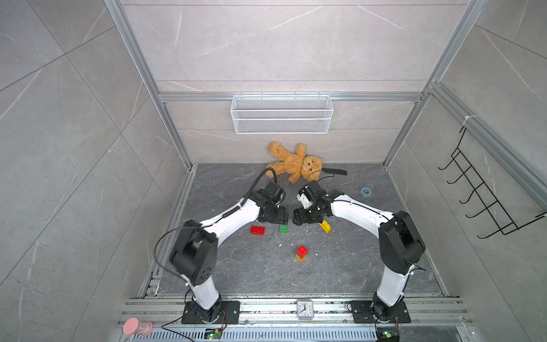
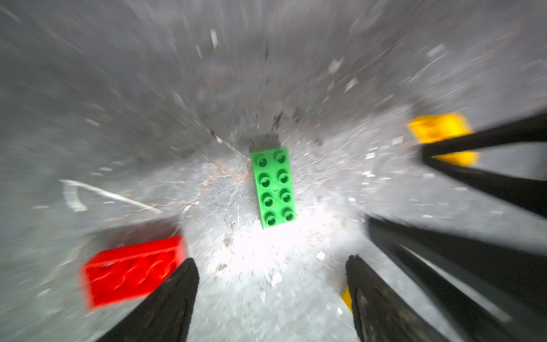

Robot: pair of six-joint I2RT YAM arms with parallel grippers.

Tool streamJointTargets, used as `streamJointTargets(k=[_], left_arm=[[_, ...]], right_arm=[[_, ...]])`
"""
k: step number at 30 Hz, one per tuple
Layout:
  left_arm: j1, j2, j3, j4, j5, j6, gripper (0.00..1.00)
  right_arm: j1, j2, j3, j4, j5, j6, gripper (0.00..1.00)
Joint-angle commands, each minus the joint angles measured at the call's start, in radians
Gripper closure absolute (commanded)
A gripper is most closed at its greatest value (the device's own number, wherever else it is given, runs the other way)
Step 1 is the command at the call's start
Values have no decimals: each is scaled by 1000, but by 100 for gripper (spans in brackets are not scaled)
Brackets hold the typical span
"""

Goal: Assemble an ice cream with lego
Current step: Place the lego brick at the center of the board, then pick up the lego brick from the center of the board.

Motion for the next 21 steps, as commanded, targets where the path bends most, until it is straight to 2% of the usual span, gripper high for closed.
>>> streamJointTargets(k=[1, 4, 7, 9, 16, 21], left_arm=[[57, -225, -103, 14, -14, -16, 13], [105, -389, -237, 37, -17, -36, 9], [119, -505, -336, 40, -77, -48, 6], [128, -557, -382, 45, -70, -57, 4], [133, -637, -454, 33, -71, -73, 4], [134, -688, -474, -7, -139, -61, 4]], right_arm=[[50, 87, 103, -75, 25, 29, 24], [91, 165, 183, -106, 50, 52, 24], [115, 236, 252, -144, 51, 74, 24], [130, 286, 304, -184, 63, 77, 25], [146, 373, 427, -246, 82, 85, 26], [166, 427, 492, -271, 110, 71, 30]])
